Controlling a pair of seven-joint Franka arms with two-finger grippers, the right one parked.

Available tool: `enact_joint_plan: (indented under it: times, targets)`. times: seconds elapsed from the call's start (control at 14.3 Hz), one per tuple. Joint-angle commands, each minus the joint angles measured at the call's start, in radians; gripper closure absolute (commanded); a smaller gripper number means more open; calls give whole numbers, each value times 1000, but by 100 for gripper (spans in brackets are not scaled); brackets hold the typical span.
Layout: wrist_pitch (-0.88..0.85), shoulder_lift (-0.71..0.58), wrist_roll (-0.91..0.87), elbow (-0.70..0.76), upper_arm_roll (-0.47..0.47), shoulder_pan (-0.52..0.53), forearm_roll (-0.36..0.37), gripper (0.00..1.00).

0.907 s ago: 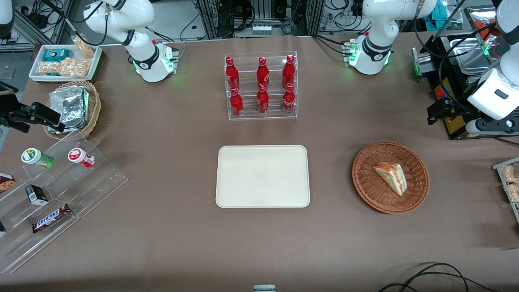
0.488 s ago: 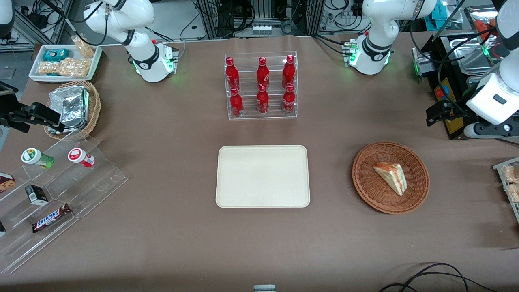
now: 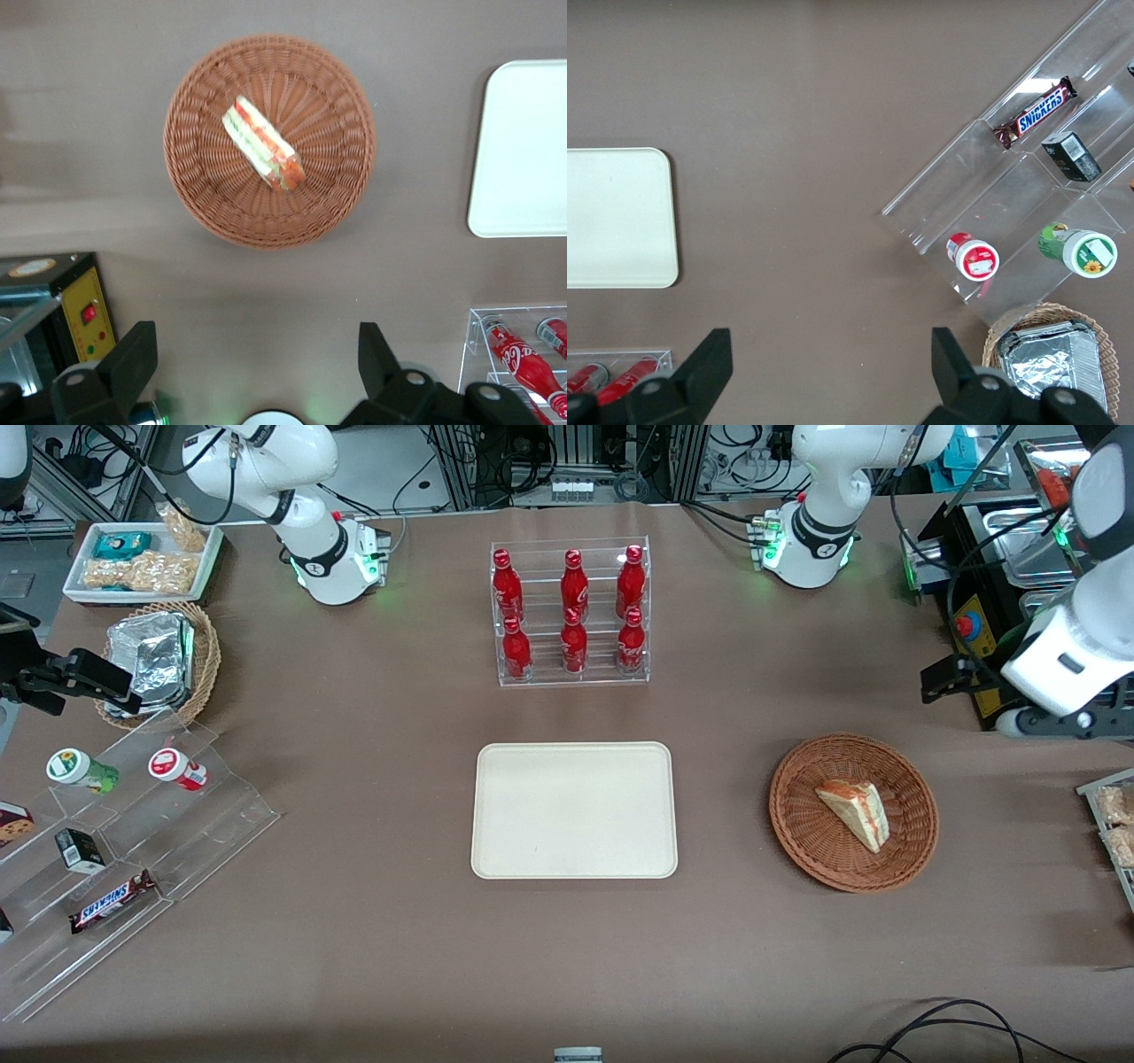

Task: Place sandwich from basket to tray
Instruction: 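Move the left gripper from rest toward the wicker basket, then lower the open left gripper over the wrapped sandwich and close it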

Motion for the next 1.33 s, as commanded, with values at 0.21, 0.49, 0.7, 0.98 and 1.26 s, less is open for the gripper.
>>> enact_joint_plan:
  times: [0.21,0.49,0.7,0.98,1.26]
  targets:
    - [201,98,-31,-167,5,-7,9,0]
    - [488,105,-86,-359,7,-4,10,0]
    - [628,142,-322,-422,7,-2,9,0]
    - [688,229,-650,-395,7,-5,9,0]
    - [780,300,-850,-381,7,-1,7,5]
